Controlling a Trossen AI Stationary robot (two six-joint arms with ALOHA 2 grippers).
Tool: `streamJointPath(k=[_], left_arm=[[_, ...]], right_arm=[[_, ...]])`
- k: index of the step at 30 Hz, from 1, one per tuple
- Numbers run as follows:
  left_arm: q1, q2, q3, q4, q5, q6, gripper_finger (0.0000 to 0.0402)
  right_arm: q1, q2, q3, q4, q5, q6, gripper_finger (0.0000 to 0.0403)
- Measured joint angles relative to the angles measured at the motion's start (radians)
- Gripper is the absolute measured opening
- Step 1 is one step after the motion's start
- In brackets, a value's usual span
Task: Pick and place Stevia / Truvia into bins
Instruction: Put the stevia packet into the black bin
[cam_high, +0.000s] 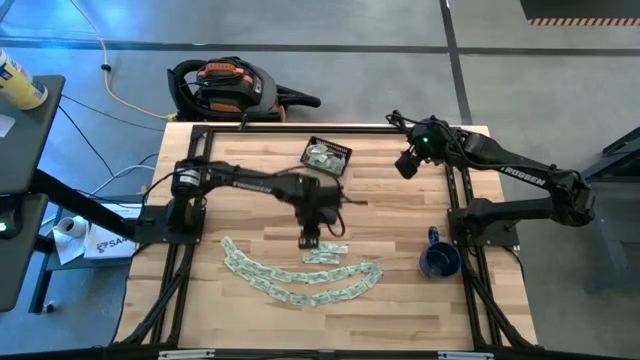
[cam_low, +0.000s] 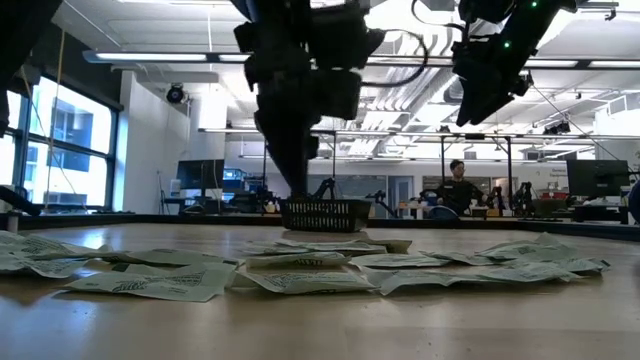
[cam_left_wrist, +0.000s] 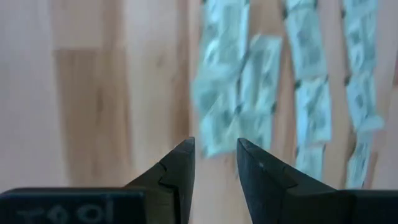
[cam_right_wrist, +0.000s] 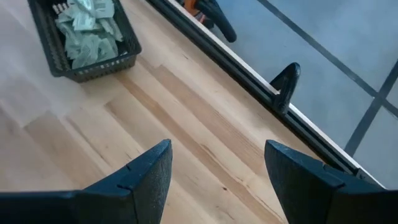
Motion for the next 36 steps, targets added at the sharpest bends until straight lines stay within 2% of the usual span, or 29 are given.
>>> streamJointPath(k=[9,12,19,29,32,36], left_arm=[[-0.095,0.003,-0.087,0.201,-0.079,-0.181,0.0154],[-0.115,0.004,-0.135,0.262,-0.143,-0.226,0.0154],[-0.127,0.004,-0.186,0.296,-0.260,-0.317,0.0154],[-0.126,-0.002,-0.265,0.377,-0.252,-0.325,0.0153],[-0.126,-0.001,-0.269,0.378,-0.275,-0.311,0.0134],[-0.113,0.000,-0.271,0.385,-0.299,-0.260,0.0074]], right_arm=[[0.000,0.000,0.000,-0.014,-0.025,-0.039,0.0245],[0.000,0.000,0.000,-0.014,-0.024,-0.050,0.0245],[0.000,0.000,0.000,-0.014,-0.024,-0.050,0.0245],[0.000,0.000,0.000,-0.028,-0.025,-0.048,0.0245],[0.000,0.000,0.000,-0.040,-0.023,-0.047,0.0245],[0.000,0.000,0.000,-0.042,-0.016,-0.040,0.0245]])
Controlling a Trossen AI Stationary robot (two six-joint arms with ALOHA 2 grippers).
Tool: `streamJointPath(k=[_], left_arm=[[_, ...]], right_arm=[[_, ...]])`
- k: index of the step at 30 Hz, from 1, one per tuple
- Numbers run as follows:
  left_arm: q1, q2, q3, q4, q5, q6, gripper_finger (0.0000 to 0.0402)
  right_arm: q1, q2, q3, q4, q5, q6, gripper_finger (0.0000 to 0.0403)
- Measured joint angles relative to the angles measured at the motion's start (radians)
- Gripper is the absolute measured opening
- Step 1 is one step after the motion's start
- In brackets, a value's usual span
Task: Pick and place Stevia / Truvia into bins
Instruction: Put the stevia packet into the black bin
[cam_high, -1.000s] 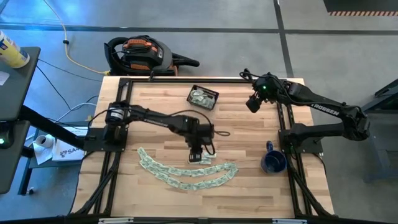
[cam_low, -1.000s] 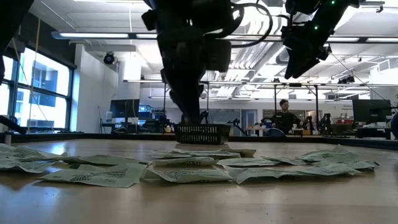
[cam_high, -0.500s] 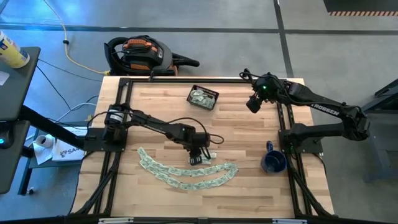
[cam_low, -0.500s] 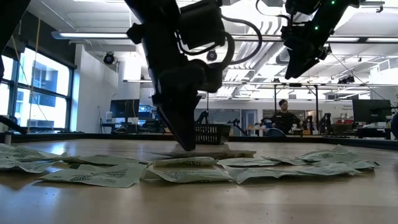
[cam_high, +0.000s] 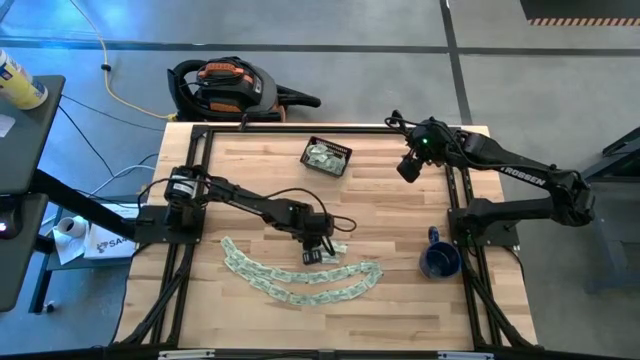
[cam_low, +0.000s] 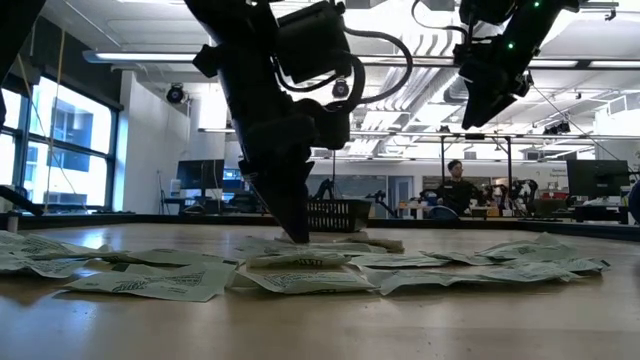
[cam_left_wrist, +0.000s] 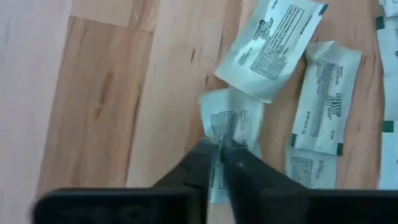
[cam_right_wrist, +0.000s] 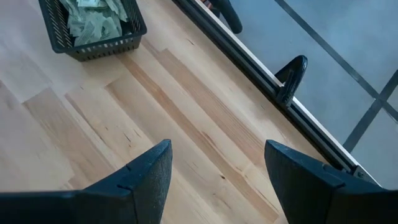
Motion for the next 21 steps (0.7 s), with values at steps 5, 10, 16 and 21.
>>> streamJointPath(k=[5,10,16,21], left_arm=[[0.043,0.002,0.003,-0.002,0.005,0.022,0.0022],[0.103,0.001,0.096,-0.175,-0.047,0.089,0.0048],[0.194,-0.014,0.306,-0.346,-0.117,0.305,0.0021],[0.319,-0.014,0.437,-0.322,-0.133,0.453,0.0033]], right_arm=[[0.000,0.000,0.000,0.006,0.000,0.000,0.0245],[0.000,-0.017,0.000,0.008,0.012,0.001,0.0245],[0.002,-0.118,0.000,0.033,0.133,0.019,0.0245],[0.004,-0.226,0.001,0.024,0.230,0.054,0.0245]])
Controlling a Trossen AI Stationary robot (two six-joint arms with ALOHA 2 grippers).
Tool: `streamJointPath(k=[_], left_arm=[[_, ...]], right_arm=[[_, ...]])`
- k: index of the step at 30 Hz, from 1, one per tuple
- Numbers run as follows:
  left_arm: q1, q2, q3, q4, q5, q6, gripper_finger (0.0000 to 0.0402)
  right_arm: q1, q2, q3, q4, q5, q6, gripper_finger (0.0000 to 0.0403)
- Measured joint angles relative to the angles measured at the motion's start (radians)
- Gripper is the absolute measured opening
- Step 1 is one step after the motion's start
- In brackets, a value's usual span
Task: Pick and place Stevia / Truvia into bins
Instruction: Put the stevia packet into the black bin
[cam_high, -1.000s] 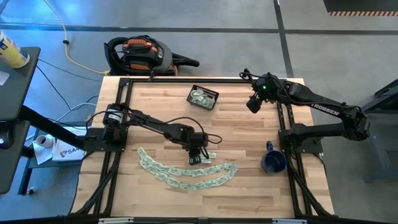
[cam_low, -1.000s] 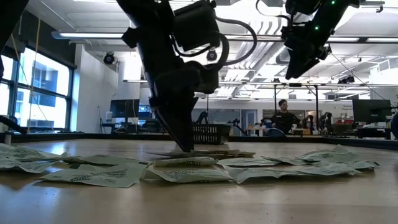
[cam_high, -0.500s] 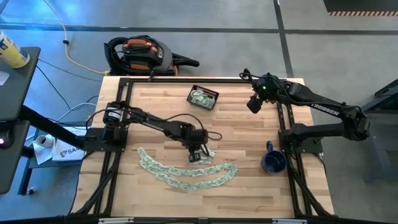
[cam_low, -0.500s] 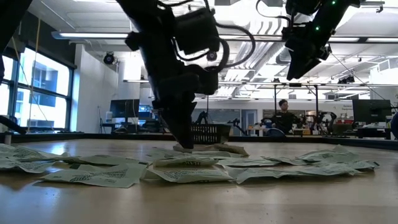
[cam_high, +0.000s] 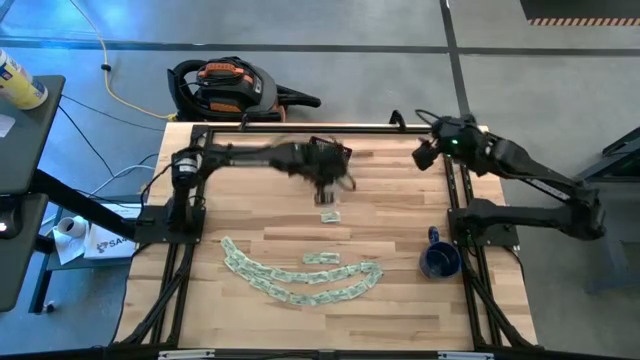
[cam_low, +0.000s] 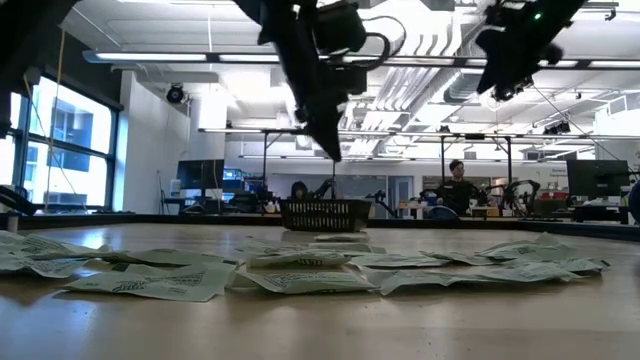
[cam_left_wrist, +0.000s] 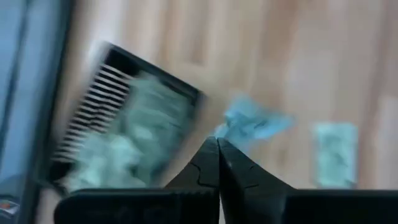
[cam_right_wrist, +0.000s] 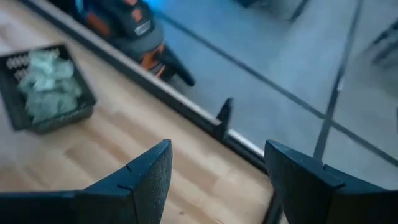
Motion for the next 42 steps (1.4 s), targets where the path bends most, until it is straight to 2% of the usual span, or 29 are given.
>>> streamJointPath(k=[3,6,10,13,17,19,21,24,27,32,35,38,42], left_arm=[[0.075,0.000,0.034,0.052,0.008,0.058,0.0030],[0.146,0.004,0.036,0.114,0.062,0.139,0.0022],[0.210,0.041,0.036,0.112,0.098,0.193,0.0023],[0.215,0.057,0.034,0.071,0.149,0.154,0.0037],[0.158,0.047,0.036,0.062,0.337,0.138,0.0043],[0.108,0.045,0.036,0.061,0.387,0.187,0.0042],[0.056,0.054,0.036,0.066,0.369,0.259,0.0044],[0.000,0.089,0.036,0.089,0.274,0.328,0.0066],[-0.028,0.130,0.036,0.151,0.225,0.352,0.0110],[-0.034,0.184,0.036,0.247,0.215,0.326,0.0197],[-0.030,0.212,0.036,0.268,0.206,0.327,0.0231],[-0.019,0.237,0.036,0.277,0.200,0.327,0.0243],[-0.011,0.262,0.036,0.283,0.192,0.314,0.0235]], right_arm=[[0.000,-0.049,0.000,-0.036,0.053,0.043,0.0245],[0.000,-0.071,0.000,-0.087,0.086,0.088,0.0245],[0.000,-0.069,0.000,-0.127,0.103,0.125,0.0245],[0.000,-0.060,0.000,-0.127,0.101,0.141,0.0245],[0.000,-0.050,0.000,-0.130,0.102,0.140,0.0245],[0.000,-0.044,0.000,-0.131,0.103,0.139,0.0245],[0.000,-0.037,0.000,-0.131,0.105,0.139,0.0245],[0.000,-0.019,0.000,-0.131,0.106,0.139,0.0245],[0.000,0.002,0.000,-0.131,0.101,0.138,0.0245],[0.000,0.040,0.000,-0.133,0.067,0.139,0.0245],[0.000,0.057,0.000,-0.143,0.047,0.138,0.0245],[0.000,0.069,0.000,-0.152,0.036,0.138,0.0245],[0.000,0.068,0.000,-0.153,0.034,0.138,0.0245]])
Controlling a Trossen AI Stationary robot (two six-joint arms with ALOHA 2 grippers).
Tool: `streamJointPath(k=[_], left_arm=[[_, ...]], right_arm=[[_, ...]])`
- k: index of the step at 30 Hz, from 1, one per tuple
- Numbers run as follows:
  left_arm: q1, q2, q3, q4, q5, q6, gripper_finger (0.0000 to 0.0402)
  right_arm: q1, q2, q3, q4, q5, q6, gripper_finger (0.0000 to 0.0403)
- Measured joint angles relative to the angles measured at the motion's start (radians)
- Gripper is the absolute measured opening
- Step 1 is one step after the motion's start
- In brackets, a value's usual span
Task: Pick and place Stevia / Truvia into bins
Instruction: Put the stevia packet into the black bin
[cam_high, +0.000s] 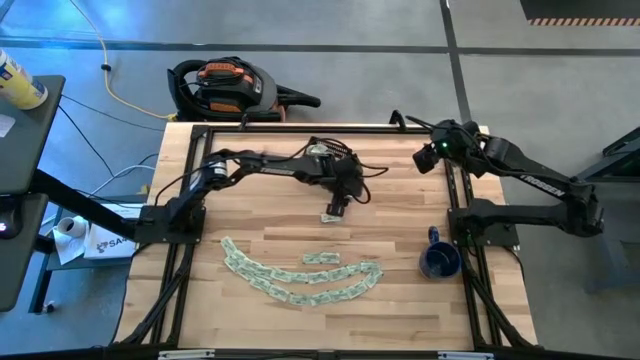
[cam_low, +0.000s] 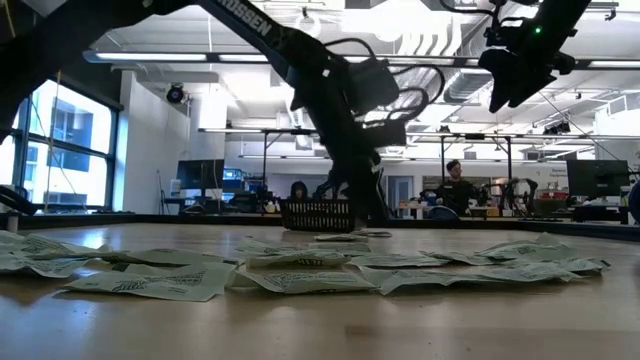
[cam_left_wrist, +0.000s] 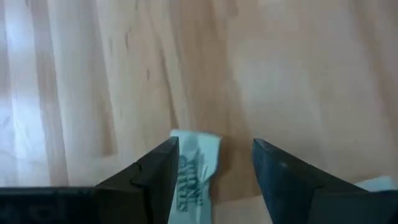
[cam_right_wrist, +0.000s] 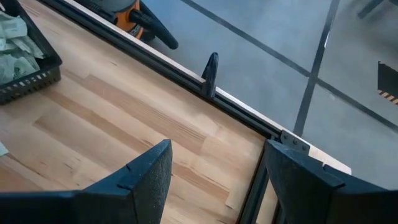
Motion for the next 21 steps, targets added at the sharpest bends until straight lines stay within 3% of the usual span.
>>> streamJointPath(k=[5,21], left_arm=[[0.000,0.003,0.000,-0.001,-0.037,-0.048,0.0200],[-0.002,0.044,0.006,-0.071,-0.022,-0.171,0.0055]], right_arm=[[0.000,0.000,0.000,-0.010,-0.001,0.000,0.0245],[0.000,0.000,0.000,-0.008,0.006,0.002,0.0245]])
